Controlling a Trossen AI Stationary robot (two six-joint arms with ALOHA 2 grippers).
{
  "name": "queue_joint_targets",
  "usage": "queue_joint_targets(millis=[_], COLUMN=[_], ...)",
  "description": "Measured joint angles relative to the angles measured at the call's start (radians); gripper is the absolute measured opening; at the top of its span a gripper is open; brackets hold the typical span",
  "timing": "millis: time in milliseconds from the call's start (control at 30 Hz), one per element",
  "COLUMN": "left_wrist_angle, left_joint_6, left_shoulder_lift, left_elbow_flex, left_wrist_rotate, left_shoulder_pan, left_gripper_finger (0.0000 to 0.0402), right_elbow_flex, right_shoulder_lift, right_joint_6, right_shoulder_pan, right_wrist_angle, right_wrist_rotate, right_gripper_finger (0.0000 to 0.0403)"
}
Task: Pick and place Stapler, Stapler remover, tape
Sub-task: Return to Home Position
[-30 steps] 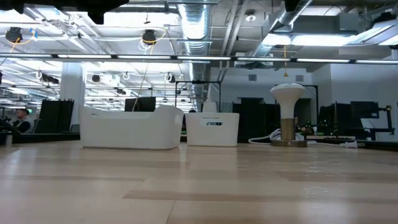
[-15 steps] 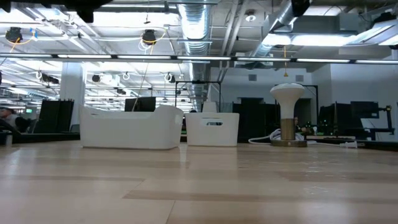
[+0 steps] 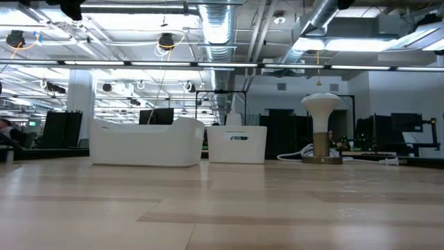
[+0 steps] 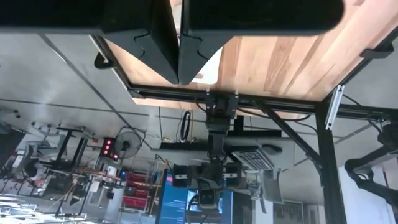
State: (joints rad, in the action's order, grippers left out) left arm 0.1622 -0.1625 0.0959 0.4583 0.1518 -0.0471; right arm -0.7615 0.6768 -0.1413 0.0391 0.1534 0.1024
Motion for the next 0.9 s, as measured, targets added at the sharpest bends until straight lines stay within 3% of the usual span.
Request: queue_joint_targets(millis=[233, 667, 900], left_wrist_angle=[0.082, 0.109, 0.110], left_joint_6=[0.008, 0.022, 0.024], left_shoulder_lift=[-0.094, -0.096, -0.096], left_elbow_flex=[0.000, 0.000, 0.000], left_wrist_rotate=[0.000, 0.001, 0.001], left_shoulder_pan=[0.000, 0.000, 0.000], left_gripper_finger=[0.0099, 0.0099, 0.0099], right_elbow_flex=[0.002, 0.001, 0.138], right_shoulder_lift=[-0.029, -0.148, -0.280], right_joint_6=[-0.015, -0.016, -0.009], right_shoulder_pan=[0.000, -0.002, -0.002], right_wrist_angle=[0.036, 0.103, 0.034], right_wrist_rotate=[0.002, 0.002, 0.003], right_gripper_finger=[0.0001, 0.0001, 0.0001])
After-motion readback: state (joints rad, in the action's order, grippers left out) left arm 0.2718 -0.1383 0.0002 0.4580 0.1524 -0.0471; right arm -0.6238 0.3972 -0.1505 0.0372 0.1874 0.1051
